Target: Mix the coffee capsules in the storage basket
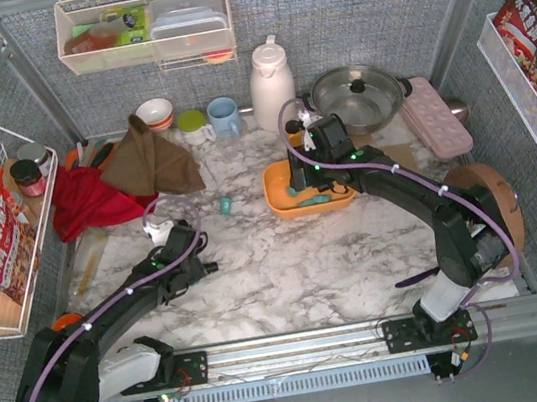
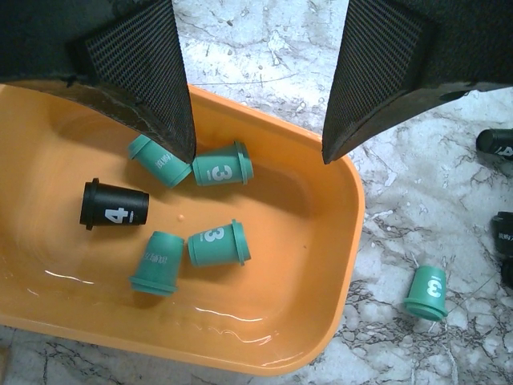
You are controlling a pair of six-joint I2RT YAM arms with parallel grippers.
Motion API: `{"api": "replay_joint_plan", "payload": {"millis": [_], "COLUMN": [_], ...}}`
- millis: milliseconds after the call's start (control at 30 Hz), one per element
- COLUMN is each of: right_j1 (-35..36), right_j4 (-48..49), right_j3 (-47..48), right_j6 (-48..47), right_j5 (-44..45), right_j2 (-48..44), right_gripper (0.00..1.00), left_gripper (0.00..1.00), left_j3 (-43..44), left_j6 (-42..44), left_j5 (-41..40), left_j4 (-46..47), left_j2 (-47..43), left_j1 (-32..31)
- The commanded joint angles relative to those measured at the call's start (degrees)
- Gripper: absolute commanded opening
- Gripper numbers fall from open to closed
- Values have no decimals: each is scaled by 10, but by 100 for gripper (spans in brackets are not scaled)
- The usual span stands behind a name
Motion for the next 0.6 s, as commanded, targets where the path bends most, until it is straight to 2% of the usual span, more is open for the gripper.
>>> {"api": "replay_joint_plan", "payload": {"millis": [0,233,467,567], "right_j1": [1,1,1,2], "right_j4": [-4,-4,-8,-8], "right_j3": [7,8,12,13], "right_j6": [1,2,1,2], "right_j5": [-8,-11,-14,-19], "right_j2": [-1,0,5,8], "right_gripper": [68,68,68,68], "left_gripper": [57,55,45,38], "left_j3": [15,14,9,12], "left_j6": [3,-4,1,7], "left_j5": [8,-3,0,-9], "left_j4": [-34,-32,-10,-5], "left_j2": [11,39,51,46], "left_j1": [0,-1,-2,-2]}}
